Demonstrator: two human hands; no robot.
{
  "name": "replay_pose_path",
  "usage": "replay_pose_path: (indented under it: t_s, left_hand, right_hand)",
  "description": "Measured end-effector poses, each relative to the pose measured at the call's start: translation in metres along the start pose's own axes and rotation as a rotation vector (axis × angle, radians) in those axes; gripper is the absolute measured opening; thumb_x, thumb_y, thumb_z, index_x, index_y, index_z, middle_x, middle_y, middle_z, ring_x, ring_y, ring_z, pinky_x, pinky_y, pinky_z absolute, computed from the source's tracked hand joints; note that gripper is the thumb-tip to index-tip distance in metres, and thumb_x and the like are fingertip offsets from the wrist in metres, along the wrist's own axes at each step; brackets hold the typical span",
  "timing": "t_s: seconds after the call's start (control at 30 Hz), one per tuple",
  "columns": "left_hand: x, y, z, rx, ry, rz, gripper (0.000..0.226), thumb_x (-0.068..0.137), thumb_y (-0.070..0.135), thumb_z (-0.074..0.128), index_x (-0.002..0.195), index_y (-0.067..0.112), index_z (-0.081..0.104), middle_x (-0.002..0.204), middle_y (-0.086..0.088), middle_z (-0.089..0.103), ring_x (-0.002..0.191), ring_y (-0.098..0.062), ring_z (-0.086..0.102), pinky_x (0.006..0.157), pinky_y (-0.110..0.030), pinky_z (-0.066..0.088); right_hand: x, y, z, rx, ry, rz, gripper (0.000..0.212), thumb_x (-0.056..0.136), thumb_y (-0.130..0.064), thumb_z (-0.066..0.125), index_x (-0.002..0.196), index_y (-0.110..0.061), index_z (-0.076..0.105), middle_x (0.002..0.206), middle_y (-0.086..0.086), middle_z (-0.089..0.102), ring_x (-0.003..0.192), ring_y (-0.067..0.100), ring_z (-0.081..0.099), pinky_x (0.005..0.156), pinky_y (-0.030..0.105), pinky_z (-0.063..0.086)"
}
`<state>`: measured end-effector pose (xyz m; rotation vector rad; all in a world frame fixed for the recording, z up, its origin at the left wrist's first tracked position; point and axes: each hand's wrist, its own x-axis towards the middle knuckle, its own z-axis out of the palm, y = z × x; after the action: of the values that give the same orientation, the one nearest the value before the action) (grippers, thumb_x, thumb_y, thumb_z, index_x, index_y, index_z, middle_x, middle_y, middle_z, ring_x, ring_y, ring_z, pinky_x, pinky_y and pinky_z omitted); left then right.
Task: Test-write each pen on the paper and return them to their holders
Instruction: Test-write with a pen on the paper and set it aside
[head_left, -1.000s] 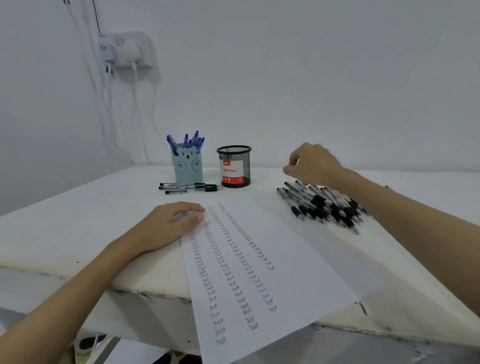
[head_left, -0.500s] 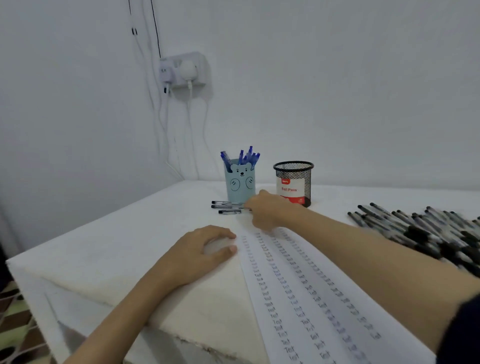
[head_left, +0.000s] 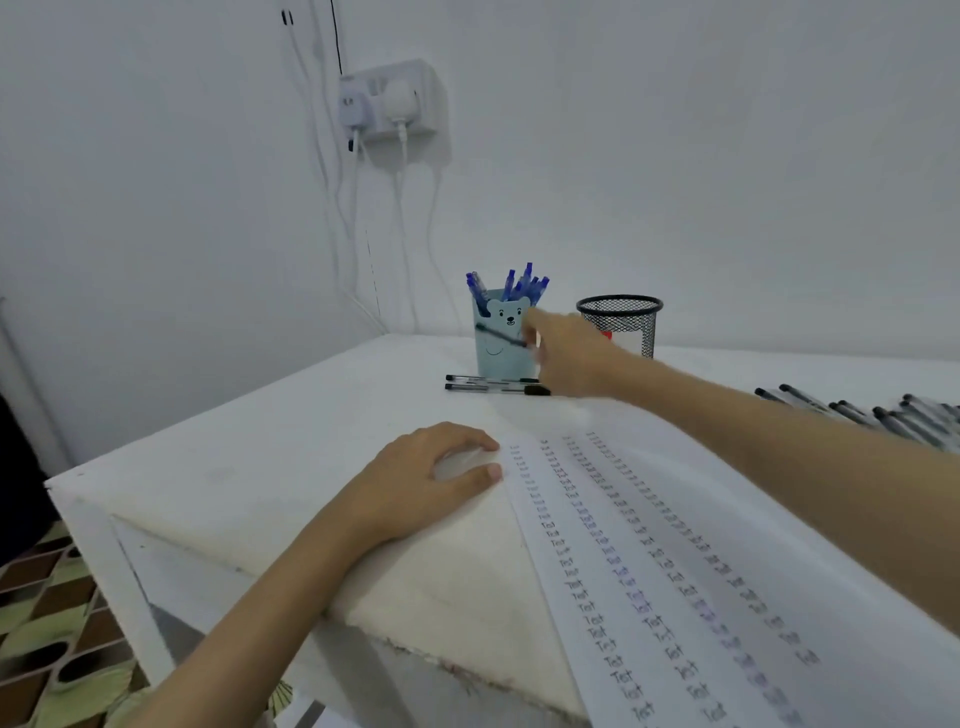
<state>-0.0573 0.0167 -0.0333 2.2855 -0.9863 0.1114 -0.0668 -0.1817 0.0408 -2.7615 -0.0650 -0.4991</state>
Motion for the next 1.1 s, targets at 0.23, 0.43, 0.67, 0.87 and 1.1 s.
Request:
replay_pose_path:
  t_s: [0.23,0.43,0.67,0.87,1.1]
  left_hand:
    - [-0.005,0.006,-0.004,0.017,-0.001,0.005,0.043,0.081,0.066,0.049,0.114,0.040,0.059,0.122,0.024,0.054,0.115,0.004,0.047,0.098,-0.018,0.033]
    - [-0.013,0.030,0.001,-0.005,-0.008,0.062,0.043,0.081,0.064,0.045,0.110,0.036,0.062,0.119,0.023,0.056,0.114,0.003,0.048,0.093,-0.010,0.032]
    - [-0.025,0.072,0.020,-0.073,-0.108,0.106,0.046,0.081,0.061,0.044,0.116,0.037,0.061,0.123,0.025,0.054,0.116,0.007,0.045,0.091,-0.004,0.028]
    - [-0.029,0.084,0.031,0.059,-0.204,0.103,0.040,0.089,0.054,0.047,0.126,0.041,0.052,0.137,0.020,0.046,0.127,-0.002,0.040,0.105,-0.024,0.030]
    - [-0.040,0.083,0.020,0.344,-0.124,-0.006,0.048,0.089,0.065,0.037,0.128,0.041,0.046,0.135,0.013,0.046,0.124,-0.011,0.043,0.104,-0.033,0.031]
  right_hand:
    - [-0.059,-0.008,-0.064,0.550,-0.155,0.216,0.063,0.077,-0.069,0.053,0.042,-0.022,0.031,0.048,-0.007,0.024,0.044,0.012,0.016,0.044,0.023,0.014]
    - [-0.106,-0.003,-0.064,0.838,-0.069,0.283,0.051,0.083,-0.053,0.041,0.057,-0.020,0.013,0.048,-0.006,0.012,0.047,0.016,0.007,0.046,0.028,0.007]
    - [-0.132,-0.006,-0.073,1.236,-0.026,0.423,0.055,0.071,-0.065,0.058,0.057,-0.014,0.043,0.041,-0.004,0.022,0.039,0.011,0.012,0.043,0.023,0.011]
    - [-0.152,0.009,-0.074,1.362,0.067,0.420,0.049,0.094,-0.025,0.031,0.084,0.002,0.070,0.067,0.016,0.067,0.049,0.021,0.058,0.054,0.026,0.043]
    - [-0.185,0.020,-0.058,0.879,-0.080,0.456,0.044,0.095,-0.039,0.050,0.079,-0.002,0.069,0.074,0.014,0.070,0.058,0.022,0.064,0.062,0.025,0.050]
